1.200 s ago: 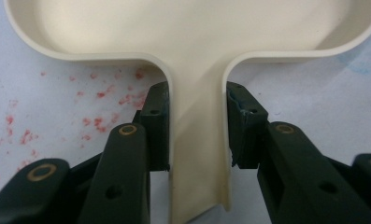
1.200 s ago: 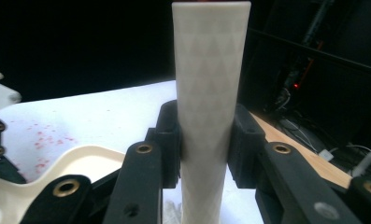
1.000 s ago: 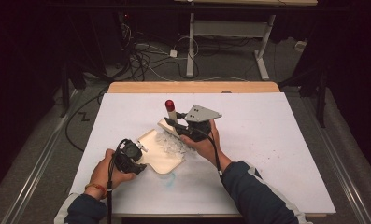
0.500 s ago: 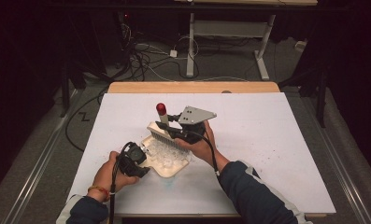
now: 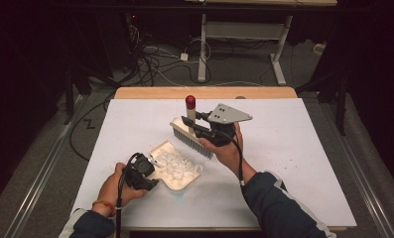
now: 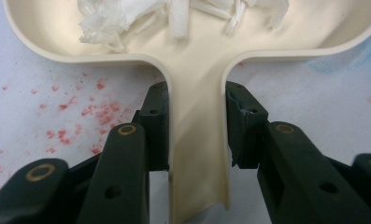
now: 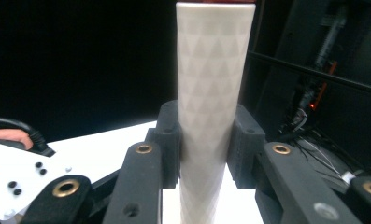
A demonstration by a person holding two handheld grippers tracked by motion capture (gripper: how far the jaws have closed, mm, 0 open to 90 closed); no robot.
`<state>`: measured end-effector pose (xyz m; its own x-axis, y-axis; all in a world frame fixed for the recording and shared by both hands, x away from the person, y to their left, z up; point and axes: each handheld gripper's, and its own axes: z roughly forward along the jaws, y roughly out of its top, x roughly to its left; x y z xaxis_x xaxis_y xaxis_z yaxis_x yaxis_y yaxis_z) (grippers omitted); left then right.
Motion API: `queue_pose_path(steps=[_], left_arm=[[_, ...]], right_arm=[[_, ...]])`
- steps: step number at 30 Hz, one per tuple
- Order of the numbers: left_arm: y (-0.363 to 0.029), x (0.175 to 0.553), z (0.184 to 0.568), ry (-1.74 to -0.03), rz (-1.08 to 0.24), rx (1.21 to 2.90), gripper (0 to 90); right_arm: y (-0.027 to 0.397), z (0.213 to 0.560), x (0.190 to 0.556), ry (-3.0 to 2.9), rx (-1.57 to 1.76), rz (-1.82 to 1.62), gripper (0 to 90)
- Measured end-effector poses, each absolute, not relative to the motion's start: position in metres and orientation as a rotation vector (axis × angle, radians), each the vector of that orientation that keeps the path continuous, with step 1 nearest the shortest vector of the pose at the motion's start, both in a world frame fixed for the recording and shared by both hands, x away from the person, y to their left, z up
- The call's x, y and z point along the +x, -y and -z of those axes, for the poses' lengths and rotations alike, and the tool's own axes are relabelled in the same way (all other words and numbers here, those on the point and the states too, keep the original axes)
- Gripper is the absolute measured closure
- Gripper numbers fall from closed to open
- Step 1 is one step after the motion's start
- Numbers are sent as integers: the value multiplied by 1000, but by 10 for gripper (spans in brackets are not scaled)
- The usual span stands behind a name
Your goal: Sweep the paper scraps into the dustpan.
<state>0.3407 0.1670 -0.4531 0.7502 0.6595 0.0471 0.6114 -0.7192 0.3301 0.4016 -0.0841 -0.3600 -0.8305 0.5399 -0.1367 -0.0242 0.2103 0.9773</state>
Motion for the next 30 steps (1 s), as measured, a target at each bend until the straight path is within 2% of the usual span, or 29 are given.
queue_pose_path(steps=[7, 17, 24, 30], left_arm=[[-167, 339, 452, -998, -213, 2659, 630], [-167, 338, 453, -1021, -199, 2651, 631], [-168, 336, 452, -1022, -197, 2657, 631], [-169, 336, 452, -1020, -193, 2654, 631]], right_arm=[[110, 359, 397, -1996, 581, -1605, 703], [129, 391, 375, -2074, 625, -1435, 703], [105, 398, 354, -2113, 587, -1492, 702], [81, 399, 355, -2108, 575, -1530, 703]])
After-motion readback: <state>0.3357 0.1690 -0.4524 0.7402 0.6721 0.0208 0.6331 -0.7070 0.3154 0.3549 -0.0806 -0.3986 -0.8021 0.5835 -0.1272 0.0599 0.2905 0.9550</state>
